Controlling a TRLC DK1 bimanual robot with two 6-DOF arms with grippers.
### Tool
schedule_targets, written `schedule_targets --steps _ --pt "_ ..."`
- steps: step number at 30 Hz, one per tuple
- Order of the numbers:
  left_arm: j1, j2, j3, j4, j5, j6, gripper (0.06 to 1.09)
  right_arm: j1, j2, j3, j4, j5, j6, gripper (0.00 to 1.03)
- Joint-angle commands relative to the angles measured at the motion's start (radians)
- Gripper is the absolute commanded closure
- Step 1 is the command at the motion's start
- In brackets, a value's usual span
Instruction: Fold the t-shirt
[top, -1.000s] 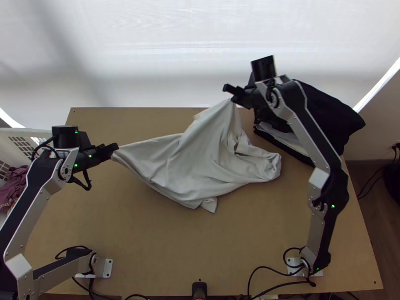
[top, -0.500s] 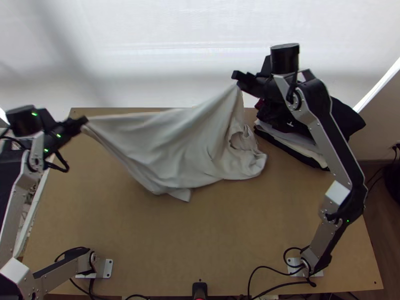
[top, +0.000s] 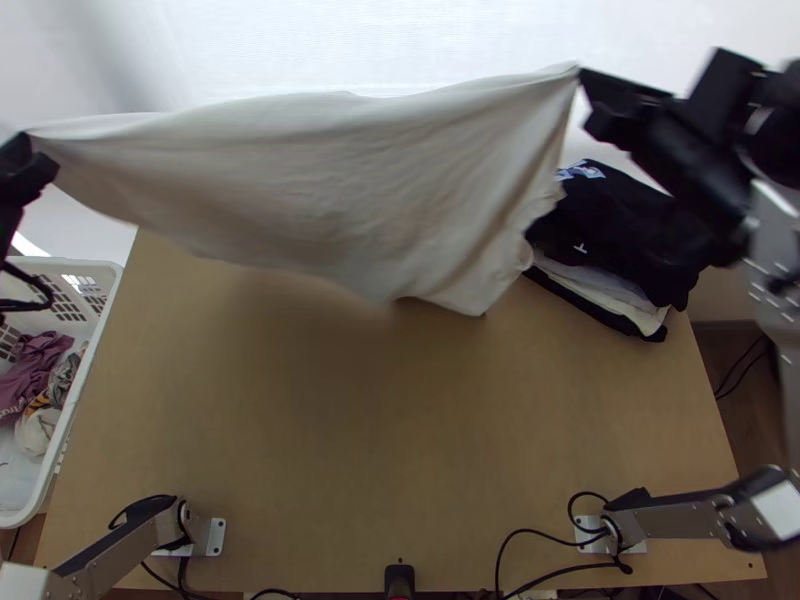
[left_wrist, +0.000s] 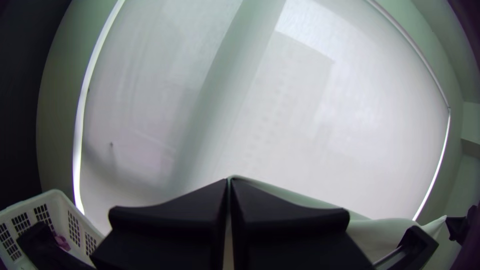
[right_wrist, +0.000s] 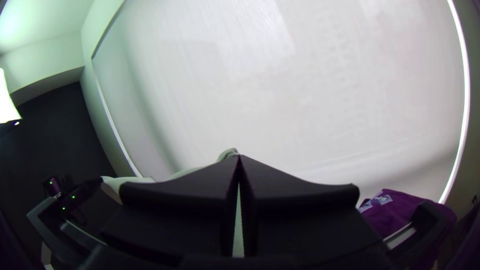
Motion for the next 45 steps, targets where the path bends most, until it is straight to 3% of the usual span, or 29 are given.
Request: schedule_targets --steps 1,8,15,26,31,38,45 --pt "0.016 -0.074 0.048 0.025 -0.015 0.017 1.05 -0.005 -0.114 0.004 0.025 0.017 -0.035 1.0" --pt "0.019 -0.284 -0.002 0.14 -0.021 0.008 1.05 0.001 -0.329 -0.02 0.018 0.013 -0.093 1.0" --pt "0.06 -0.462 -0.012 0.1 -0.047 -0.015 1.05 0.001 -0.521 -0.02 -0.087 0.003 -0.098 1.0" --pt "0.087 -0.569 -0.031 -0.001 -0.054 -0.026 1.05 -0.049 -0.646 -0.043 -0.247 -0.041 0.014 1.0" --pt "0.07 -0.615 -0.197 0.048 -0.04 0.012 1.05 -0.059 -0.705 -0.276 -0.247 -0.052 0.014 1.0" --pt "0.067 -0.599 -0.248 0.07 -0.011 0.02 1.05 -0.071 -0.743 -0.625 -0.265 -0.049 0.017 1.0" --pt "0.067 -0.569 -0.367 0.083 0.035 0.029 1.05 -0.02 -0.709 -0.769 -0.293 -0.052 0.161 1.0"
